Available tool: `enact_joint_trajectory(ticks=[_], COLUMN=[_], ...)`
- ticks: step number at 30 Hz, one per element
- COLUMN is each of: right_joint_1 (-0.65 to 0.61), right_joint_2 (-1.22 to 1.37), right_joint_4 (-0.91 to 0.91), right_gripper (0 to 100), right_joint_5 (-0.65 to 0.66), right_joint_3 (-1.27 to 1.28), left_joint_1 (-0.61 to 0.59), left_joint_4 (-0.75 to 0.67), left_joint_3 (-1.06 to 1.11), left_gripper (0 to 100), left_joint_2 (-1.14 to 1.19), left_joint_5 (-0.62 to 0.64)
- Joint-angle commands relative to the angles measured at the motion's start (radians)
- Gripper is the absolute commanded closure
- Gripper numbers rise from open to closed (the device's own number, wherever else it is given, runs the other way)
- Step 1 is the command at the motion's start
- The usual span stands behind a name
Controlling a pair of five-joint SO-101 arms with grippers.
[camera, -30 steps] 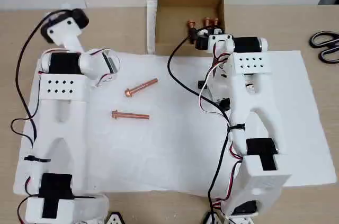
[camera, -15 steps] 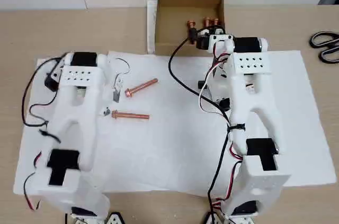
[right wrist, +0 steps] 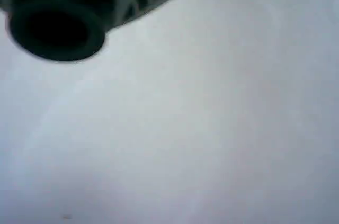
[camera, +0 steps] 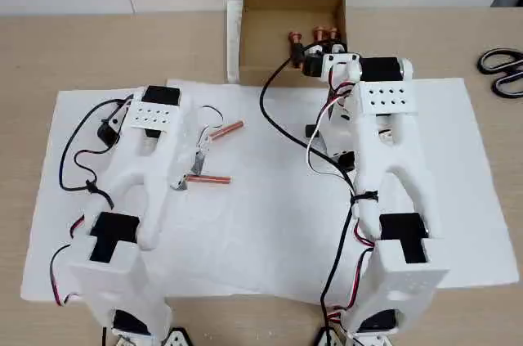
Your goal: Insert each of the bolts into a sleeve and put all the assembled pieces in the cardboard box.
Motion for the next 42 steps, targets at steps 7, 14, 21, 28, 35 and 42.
enact_joint_trajectory(ticks=[7, 14, 21, 28, 35, 42], right_joint_1=[0.001, 0.001, 0.001, 0.001, 0.001, 0.001], right_joint_2=[-0.07, -0.07, -0.07, -0.07, -0.07, -0.07], right_joint_4=[0.021, 0.021, 0.021, 0.021, 0.021, 0.021], right_gripper=[99.5, 99.5, 99.5, 99.5, 99.5, 99.5], right_joint_5=[-0.012, -0.012, -0.012, -0.012, -0.012, -0.012], right_joint_3=[-0.003, -0.003, -0.003, -0.003, -0.003, -0.003], left_joint_1=[-0.008, -0.008, -0.035, -0.026, -0.018, -0.002], left_joint_4=[-0.04, -0.041, -0.069, -0.069, -0.069, 0.192], left_joint_3=[-0.001, -0.007, -0.016, -0.021, -0.022, -0.209], left_gripper=[87, 87, 87, 96, 99, 99], left_joint_2=[-0.005, 0.127, 0.166, 0.16, 0.15, 0.15], left_joint_5=[0.038, 0.043, 0.038, 0.071, 0.069, -0.245])
